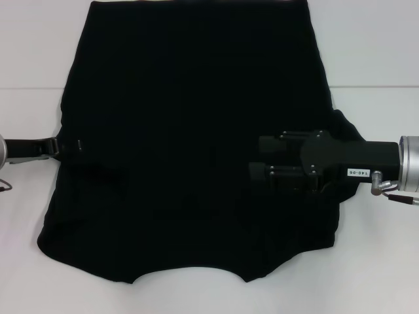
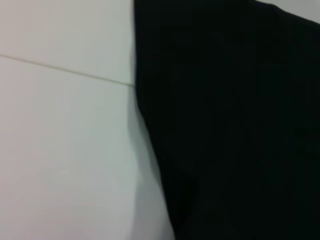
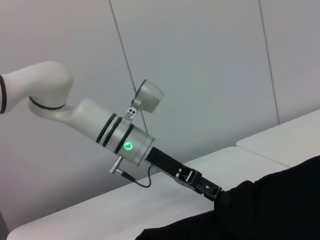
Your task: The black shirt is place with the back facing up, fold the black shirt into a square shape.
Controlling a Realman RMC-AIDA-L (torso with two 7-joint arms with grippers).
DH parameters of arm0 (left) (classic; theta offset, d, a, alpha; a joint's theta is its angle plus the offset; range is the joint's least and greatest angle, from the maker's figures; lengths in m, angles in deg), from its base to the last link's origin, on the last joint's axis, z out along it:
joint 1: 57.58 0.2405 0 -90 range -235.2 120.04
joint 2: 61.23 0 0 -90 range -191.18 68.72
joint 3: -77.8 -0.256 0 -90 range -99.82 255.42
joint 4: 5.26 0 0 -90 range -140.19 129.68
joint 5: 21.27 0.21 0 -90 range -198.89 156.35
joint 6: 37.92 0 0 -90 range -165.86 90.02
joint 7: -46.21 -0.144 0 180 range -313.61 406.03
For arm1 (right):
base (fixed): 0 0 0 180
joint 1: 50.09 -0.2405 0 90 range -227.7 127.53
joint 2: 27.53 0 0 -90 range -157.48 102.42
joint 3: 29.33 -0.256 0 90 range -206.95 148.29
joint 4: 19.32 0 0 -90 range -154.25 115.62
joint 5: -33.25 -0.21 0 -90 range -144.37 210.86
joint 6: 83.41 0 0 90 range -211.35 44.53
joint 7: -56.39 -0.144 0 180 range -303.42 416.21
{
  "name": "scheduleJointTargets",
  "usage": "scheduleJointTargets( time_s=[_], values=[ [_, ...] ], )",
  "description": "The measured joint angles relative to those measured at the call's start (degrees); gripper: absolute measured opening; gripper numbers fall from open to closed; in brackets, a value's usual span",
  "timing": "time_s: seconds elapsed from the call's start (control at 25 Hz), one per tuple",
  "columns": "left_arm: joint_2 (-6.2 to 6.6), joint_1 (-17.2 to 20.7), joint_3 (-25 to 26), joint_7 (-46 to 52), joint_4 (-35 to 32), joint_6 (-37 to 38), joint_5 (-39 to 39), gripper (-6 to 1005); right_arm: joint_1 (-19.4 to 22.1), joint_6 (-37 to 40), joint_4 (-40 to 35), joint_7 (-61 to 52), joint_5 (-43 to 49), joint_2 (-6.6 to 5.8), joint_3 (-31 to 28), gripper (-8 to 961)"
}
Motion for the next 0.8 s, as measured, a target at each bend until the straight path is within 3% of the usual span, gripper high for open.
scheduleJointTargets(
  time_s=[0.36, 0.8],
  values=[
    [0.35, -0.81, 0.16, 0.07, 1.56, -1.01, 0.0, 884, 0.35, 0.0, 0.0, 0.32, 0.0, 0.0, 0.0, 705],
    [0.56, -1.03, 0.1, -1.11, 1.7, -1.3, 0.0, 481, 0.5, 0.01, 0.09, 0.39, 0.0, 0.0, 0.0, 706]
  ],
)
